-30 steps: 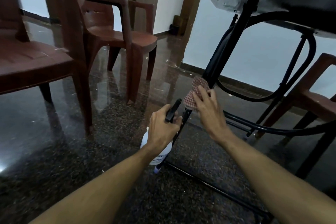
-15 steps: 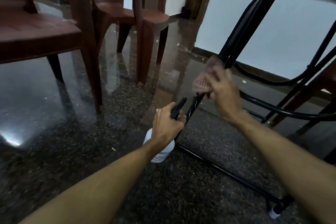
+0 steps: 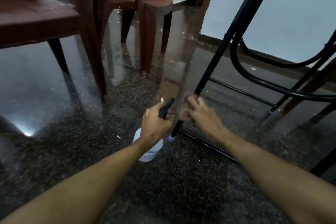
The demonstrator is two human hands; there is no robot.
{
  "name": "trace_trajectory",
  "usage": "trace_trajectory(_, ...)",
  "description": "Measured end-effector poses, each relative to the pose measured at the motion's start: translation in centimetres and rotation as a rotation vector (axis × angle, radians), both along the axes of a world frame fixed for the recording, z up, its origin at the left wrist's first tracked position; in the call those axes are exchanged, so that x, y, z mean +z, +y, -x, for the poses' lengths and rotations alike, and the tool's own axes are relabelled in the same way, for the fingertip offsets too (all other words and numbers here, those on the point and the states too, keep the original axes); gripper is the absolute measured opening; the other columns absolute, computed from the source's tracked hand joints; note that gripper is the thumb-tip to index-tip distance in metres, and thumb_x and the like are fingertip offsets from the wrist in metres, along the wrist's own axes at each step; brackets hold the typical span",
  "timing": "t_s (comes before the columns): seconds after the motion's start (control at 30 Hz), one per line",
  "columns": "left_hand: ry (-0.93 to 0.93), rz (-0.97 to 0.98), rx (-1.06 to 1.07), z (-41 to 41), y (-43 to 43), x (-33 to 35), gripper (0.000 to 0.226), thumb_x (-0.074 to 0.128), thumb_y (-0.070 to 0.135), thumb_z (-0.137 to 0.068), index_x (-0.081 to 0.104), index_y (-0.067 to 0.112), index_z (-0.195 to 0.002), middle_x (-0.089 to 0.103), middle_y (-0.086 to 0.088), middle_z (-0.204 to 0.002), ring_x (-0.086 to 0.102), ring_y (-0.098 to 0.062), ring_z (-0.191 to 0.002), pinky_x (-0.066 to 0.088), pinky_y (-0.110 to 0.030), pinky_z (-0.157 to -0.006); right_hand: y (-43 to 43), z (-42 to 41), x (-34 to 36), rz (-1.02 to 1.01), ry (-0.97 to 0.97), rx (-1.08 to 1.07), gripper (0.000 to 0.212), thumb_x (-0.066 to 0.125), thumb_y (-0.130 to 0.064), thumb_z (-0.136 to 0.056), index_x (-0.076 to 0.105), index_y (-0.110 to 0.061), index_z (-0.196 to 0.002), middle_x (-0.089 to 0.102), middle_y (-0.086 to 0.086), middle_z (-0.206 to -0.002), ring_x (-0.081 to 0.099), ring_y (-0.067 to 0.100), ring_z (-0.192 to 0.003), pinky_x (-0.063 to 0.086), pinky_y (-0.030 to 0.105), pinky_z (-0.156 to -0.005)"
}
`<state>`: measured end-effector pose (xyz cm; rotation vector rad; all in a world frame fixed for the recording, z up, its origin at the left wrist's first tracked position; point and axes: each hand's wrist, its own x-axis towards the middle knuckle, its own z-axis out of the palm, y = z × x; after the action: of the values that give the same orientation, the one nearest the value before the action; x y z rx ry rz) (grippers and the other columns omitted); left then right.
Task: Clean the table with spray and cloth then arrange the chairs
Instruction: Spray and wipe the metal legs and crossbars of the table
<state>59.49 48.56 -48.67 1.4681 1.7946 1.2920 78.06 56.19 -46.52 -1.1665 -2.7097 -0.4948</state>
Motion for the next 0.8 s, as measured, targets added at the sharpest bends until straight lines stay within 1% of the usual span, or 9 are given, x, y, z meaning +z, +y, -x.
trace_trajectory(0.07, 0.001, 0.0, -0.025, 0.4, -0.5, -0.2, 0.022, 0.069, 0.012, -0.081, 0.053, 0.025, -0.072, 0.056, 0.006, -0.062, 0.053, -0.014, -0.057, 0.038, -0.029, -0.054, -1.3, -0.3, -1.5, 0.081, 0.015, 0.015, 0.045, 0.065, -0.002, -0.077, 0.061, -0.013, -0.121, 0.039, 0.011, -0.141, 0.046, 0.036, -0.118, 0.058, 0.046, -0.07)
trace_trajectory(0.17, 0.01, 0.01, -0.029, 0.6, -0.9, -0.7, 0.018, 0.069, 0.013, -0.081, 0.056, 0.023, -0.073, 0.061, 0.006, -0.064, 0.059, -0.014, -0.061, 0.045, -0.033, -0.058, -1.1, -2.0, -1.0, -0.012, 0.356, -0.053, 0.06, 0.068, 0.01, -0.063, 0.066, -0.008, -0.12, 0.05, 0.014, -0.133, 0.049, 0.036, -0.11, 0.053, 0.041, -0.083)
trace_trajectory(0.23, 0.008, 0.036, -0.031, 0.2, -1.1, -1.6, 0.018, 0.068, 0.016, -0.082, 0.056, 0.024, -0.072, 0.063, 0.004, -0.066, 0.063, -0.018, -0.066, 0.049, -0.035, -0.06, -0.7, -4.3, -0.1, -0.124, 0.59, -0.157, 0.057, 0.066, 0.012, -0.067, 0.068, -0.005, -0.122, 0.052, 0.017, -0.131, 0.05, 0.038, -0.113, 0.045, 0.038, -0.094)
trace_trajectory(0.37, 0.055, 0.13, -0.054, -1.8, -1.6, -3.5, 0.017, 0.067, 0.024, -0.085, 0.057, 0.02, -0.072, 0.063, 0.001, -0.07, 0.065, -0.026, -0.072, 0.046, -0.033, -0.059, -0.7, -7.8, 1.0, -0.204, 0.831, -0.255, 0.048, 0.051, 0.001, -0.076, 0.069, -0.003, -0.121, 0.053, 0.019, -0.129, 0.048, 0.038, -0.119, 0.046, 0.05, -0.099)
trace_trajectory(0.47, 0.049, 0.154, -0.048, -2.7, -1.8, -4.2, 0.025, 0.073, 0.024, -0.085, 0.053, 0.028, -0.071, 0.062, 0.007, -0.07, 0.066, -0.023, -0.077, 0.047, -0.033, -0.064, -1.2, -8.2, 0.7, -0.183, 0.762, -0.181, 0.05, 0.045, -0.008, -0.077, 0.069, -0.004, -0.12, 0.053, 0.018, -0.128, 0.048, 0.038, -0.118, 0.048, 0.048, -0.095)
trace_trajectory(0.57, 0.042, 0.162, -0.055, -2.9, -2.1, -4.7, 0.024, 0.073, 0.025, -0.084, 0.053, 0.028, -0.071, 0.066, 0.006, -0.071, 0.068, -0.022, -0.076, 0.056, -0.04, -0.068, -1.0, -6.2, 1.5, -0.218, 0.688, -0.044, 0.043, 0.066, 0.001, -0.078, 0.069, -0.004, -0.121, 0.053, 0.018, -0.128, 0.048, 0.035, -0.114, 0.046, 0.038, -0.091)
trace_trajectory(0.63, 0.052, 0.148, -0.03, -2.4, -2.0, -5.0, 0.016, 0.069, 0.022, -0.084, 0.057, 0.023, -0.074, 0.066, 0.003, -0.07, 0.066, -0.021, -0.071, 0.055, -0.041, -0.063, 0.3, -3.6, 2.2, -0.246, 0.609, 0.0, 0.039, 0.072, -0.006, -0.083, 0.068, -0.005, -0.122, 0.054, 0.017, -0.131, 0.047, 0.033, -0.111, 0.045, 0.033, -0.085)
trace_trajectory(0.73, 0.065, 0.121, 0.023, -1.1, -2.0, -5.4, 0.014, 0.065, 0.015, -0.085, 0.058, 0.021, -0.076, 0.06, 0.004, -0.065, 0.058, -0.015, -0.06, 0.041, -0.032, -0.053, 2.0, 0.0, 0.7, -0.231, 0.404, -0.026, 0.041, 0.062, -0.003, -0.085, 0.064, -0.008, -0.125, 0.045, 0.016, -0.141, 0.039, 0.033, -0.114, 0.049, 0.031, -0.068)
trace_trajectory(0.8, 0.069, 0.124, 0.044, 0.0, -2.0, -5.9, 0.011, 0.064, 0.01, -0.084, 0.059, 0.019, -0.079, 0.06, -0.001, -0.066, 0.058, -0.022, -0.062, 0.043, -0.039, -0.054, 1.5, 0.9, -3.5, -0.144, 0.17, -0.05, 0.048, 0.059, -0.002, -0.081, 0.06, -0.011, -0.128, 0.037, 0.013, -0.145, 0.039, 0.036, -0.117, 0.055, 0.034, -0.06)
